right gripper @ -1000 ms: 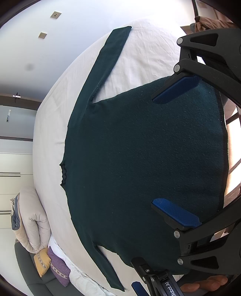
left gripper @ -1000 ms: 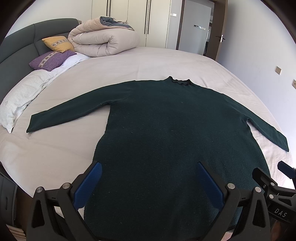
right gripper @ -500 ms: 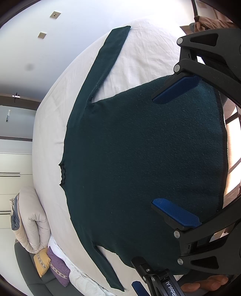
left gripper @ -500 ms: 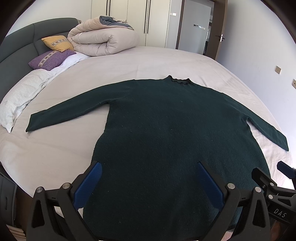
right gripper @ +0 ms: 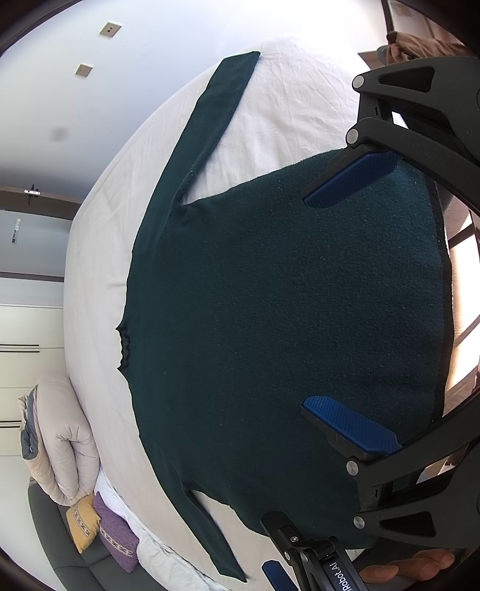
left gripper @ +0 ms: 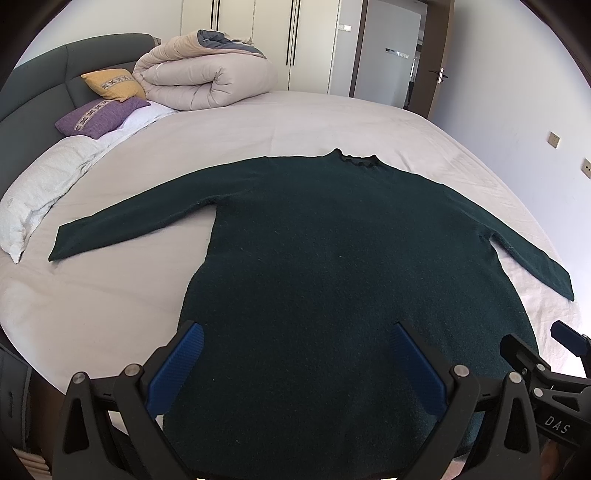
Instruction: Fold small clothes
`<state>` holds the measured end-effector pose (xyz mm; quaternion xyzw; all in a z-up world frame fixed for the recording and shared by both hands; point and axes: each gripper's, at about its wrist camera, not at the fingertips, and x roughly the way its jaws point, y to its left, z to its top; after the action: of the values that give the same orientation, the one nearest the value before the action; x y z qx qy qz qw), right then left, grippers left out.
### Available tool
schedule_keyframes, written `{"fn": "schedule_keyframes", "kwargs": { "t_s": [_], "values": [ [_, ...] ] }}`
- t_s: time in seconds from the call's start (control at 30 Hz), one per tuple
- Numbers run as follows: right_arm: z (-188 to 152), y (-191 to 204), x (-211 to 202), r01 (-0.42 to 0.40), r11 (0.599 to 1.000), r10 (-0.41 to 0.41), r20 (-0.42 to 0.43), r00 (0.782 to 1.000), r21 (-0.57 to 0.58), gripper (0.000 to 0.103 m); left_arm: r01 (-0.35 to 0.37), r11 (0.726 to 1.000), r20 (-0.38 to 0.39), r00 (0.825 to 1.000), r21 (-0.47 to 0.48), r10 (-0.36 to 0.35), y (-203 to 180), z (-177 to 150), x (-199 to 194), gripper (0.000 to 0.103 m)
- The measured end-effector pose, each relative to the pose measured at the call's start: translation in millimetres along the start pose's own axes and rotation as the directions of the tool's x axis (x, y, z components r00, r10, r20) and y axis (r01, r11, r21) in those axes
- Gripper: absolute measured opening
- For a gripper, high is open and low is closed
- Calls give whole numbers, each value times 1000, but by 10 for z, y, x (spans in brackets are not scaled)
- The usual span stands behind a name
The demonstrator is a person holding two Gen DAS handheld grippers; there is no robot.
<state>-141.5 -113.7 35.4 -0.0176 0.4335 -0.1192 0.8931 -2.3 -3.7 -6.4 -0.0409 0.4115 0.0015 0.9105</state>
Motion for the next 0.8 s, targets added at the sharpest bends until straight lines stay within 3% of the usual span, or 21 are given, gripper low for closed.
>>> {"fn": "schedule_keyframes", "kwargs": {
  "t_s": [0.8],
  "values": [
    [-48,61,72,5,1000,-5,-26,1000,-10,103,25,1000,-29,999,-15,-25,86,-17,93,103]
  ]
}}
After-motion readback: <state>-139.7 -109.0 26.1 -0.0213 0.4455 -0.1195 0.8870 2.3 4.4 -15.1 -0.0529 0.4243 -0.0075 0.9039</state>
